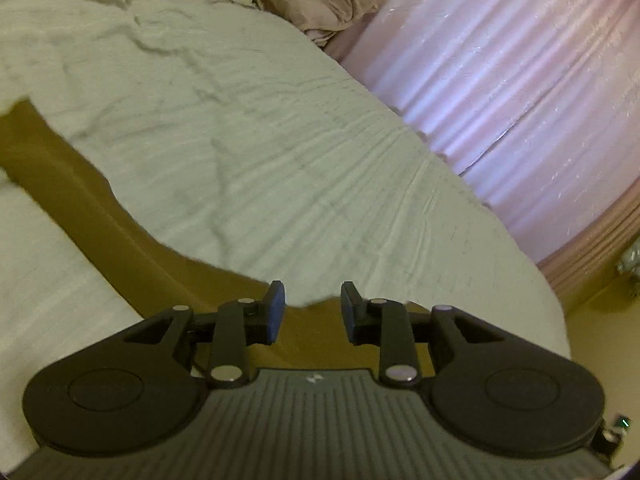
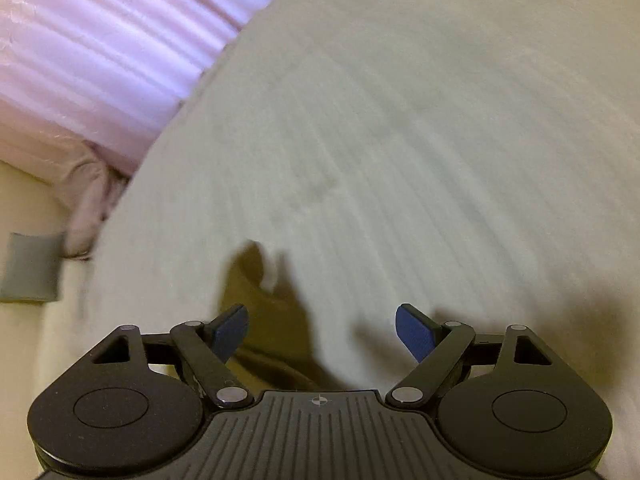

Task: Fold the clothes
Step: 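Grasp a garment corner with the right gripper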

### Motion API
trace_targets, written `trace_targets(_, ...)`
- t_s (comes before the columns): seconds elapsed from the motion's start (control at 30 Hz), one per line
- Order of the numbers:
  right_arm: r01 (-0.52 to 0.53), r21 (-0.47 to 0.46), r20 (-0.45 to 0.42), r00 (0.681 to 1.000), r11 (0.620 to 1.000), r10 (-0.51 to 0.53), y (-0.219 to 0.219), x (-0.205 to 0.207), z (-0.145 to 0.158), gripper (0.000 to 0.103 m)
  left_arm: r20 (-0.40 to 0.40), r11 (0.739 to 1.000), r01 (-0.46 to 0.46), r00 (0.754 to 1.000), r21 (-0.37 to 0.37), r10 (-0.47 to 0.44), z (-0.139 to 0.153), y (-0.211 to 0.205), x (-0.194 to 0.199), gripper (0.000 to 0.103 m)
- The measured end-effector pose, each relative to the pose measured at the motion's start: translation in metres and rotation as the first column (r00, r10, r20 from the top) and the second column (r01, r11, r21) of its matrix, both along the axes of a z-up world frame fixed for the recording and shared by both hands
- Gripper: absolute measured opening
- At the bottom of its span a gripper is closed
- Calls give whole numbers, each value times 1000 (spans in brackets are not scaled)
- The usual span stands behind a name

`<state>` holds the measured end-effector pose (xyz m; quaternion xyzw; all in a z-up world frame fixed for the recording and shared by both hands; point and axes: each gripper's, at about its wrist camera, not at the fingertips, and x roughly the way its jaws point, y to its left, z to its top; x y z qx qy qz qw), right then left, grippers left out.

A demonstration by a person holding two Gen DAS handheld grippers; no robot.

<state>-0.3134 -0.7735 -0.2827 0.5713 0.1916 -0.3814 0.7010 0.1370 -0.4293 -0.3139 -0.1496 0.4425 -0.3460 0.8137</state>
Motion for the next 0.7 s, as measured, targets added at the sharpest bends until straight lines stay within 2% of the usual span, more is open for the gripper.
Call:
trace_targets(0.17, -55, 107, 38, 998, 993, 52, -56, 58, -36, 84, -5, 999, -36, 999, 25, 36, 1, -6, -15, 25)
trace_targets(0.27, -56, 190, 99, 994, 980, 38, -64, 69, -59, 83, 3, 998, -48, 999, 44, 48, 7, -5, -21, 25)
trace_targets(0.33, -90, 196, 148, 987, 976, 62, -60, 67, -66, 17, 7, 997, -48, 999, 54, 48, 10, -4, -28, 25)
trace_targets(0.37, -81, 182, 127, 990, 980, 58, -55, 60, -63, 3, 5, 997, -47, 999, 56, 47, 11, -5, -30, 25)
trace_targets(0.4, -71, 167, 106, 993, 983, 54, -51, 53, -59, 3, 2, 997, -45, 999, 56, 45, 12, -7, -32, 25)
trace_targets(0.47, -14, 88, 72, 997, 996, 7, -43, 26, -39, 3, -1, 998, -29, 1000, 48, 29, 12, -12, -33, 25)
trace_targets(0.57, 126, -40, -20, 992, 991, -127, -15, -32, 18, 3, -3, 999, 9, 1000, 36, -9, 12, -24, -37, 25)
trace_targets(0.63, 213, -124, -112, 967, 969, -227, 11, -70, 62, 3, -15, 999, 37, 999, 21, -36, 10, -34, -41, 25)
trace_targets(0.7, 295, -172, -196, 925, 940, -326, 37, -107, 100, 3, -29, 998, 64, 998, 4, -64, 8, -43, -45, 25)
